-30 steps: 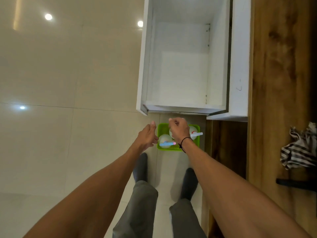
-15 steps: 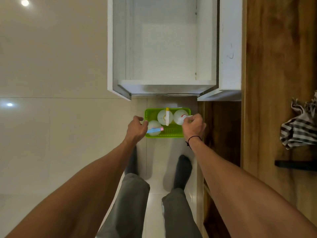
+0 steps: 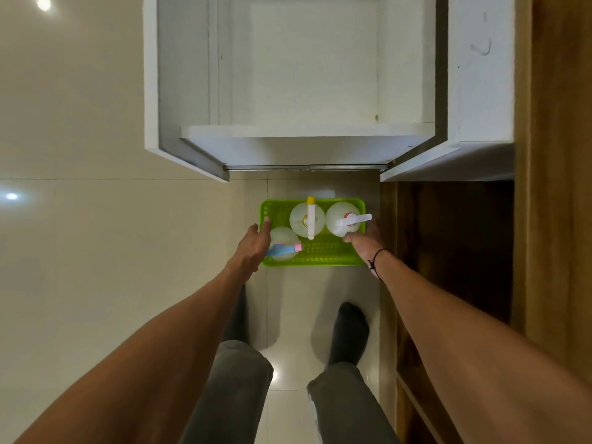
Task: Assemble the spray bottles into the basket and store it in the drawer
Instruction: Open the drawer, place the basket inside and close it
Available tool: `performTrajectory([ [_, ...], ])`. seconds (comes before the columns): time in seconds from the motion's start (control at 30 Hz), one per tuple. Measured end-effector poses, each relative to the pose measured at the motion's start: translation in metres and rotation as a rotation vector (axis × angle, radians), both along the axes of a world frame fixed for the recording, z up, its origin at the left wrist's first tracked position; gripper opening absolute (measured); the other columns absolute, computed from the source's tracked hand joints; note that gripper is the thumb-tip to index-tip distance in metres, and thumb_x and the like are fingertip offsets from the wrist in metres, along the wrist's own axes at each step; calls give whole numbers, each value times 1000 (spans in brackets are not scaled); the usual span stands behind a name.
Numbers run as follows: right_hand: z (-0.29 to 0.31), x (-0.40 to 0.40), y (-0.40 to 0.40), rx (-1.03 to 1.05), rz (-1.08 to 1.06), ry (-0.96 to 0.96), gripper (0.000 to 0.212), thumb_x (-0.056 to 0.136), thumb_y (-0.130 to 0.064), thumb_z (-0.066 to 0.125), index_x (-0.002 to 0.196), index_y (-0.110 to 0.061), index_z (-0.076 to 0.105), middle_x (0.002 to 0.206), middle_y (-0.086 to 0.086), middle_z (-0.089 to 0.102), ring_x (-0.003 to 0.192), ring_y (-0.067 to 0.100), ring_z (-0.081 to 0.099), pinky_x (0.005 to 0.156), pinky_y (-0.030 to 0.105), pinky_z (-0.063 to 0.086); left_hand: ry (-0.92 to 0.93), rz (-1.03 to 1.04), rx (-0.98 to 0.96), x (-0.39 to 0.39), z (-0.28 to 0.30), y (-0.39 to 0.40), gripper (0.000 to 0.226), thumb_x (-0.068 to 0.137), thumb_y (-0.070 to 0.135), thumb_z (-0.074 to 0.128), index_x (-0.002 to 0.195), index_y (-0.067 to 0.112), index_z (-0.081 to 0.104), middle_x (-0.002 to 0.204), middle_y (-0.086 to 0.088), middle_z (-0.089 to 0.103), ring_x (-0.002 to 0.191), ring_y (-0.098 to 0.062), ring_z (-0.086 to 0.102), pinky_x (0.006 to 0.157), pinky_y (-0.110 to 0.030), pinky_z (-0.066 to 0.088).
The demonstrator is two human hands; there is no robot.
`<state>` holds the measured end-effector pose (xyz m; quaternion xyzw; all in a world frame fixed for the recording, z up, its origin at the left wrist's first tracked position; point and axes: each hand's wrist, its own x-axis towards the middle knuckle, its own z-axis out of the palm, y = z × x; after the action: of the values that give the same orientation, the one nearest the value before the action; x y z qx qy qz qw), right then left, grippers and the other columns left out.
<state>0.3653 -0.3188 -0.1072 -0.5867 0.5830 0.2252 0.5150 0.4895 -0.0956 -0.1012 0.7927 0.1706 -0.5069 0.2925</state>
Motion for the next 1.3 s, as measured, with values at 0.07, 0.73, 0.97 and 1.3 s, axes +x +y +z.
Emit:
performTrajectory([
  [0.07,-12,-3,-1,33,29,22,84,89,-11,71,162,-16,30,156,12,48,140,33,50,110,40,44,57,58,-17,-2,-12,1,78,103,74,29,153,17,42,140,-6,51,117,-32,55,95,-56,53],
  [0.73,161,-6,16,28,-67,-27,78,88,4,65,158,-12,37,152,14,51,139,34,50,107,39,45,-78,0,7,0,143,10,78,108,63,32,149,-1,50,147,-26,59,132,-42,60,113,-51,47],
  [0.97,289,-13,16,26,-25,-57,58,89,-3,64,144,-11,48,134,13,59,110,27,54,72,28,41,-52,-47,-16,-3,291,20,77,108,66,29,155,7,44,153,-19,53,136,-38,55,114,-55,46],
  [1.3,407,10,-2,56,-156,-133,31,85,-3,57,115,-12,54,124,16,61,117,40,60,92,70,56,-152,106,-78,38,423,2,84,94,86,32,152,28,51,147,-8,54,116,-37,64,75,-45,58],
])
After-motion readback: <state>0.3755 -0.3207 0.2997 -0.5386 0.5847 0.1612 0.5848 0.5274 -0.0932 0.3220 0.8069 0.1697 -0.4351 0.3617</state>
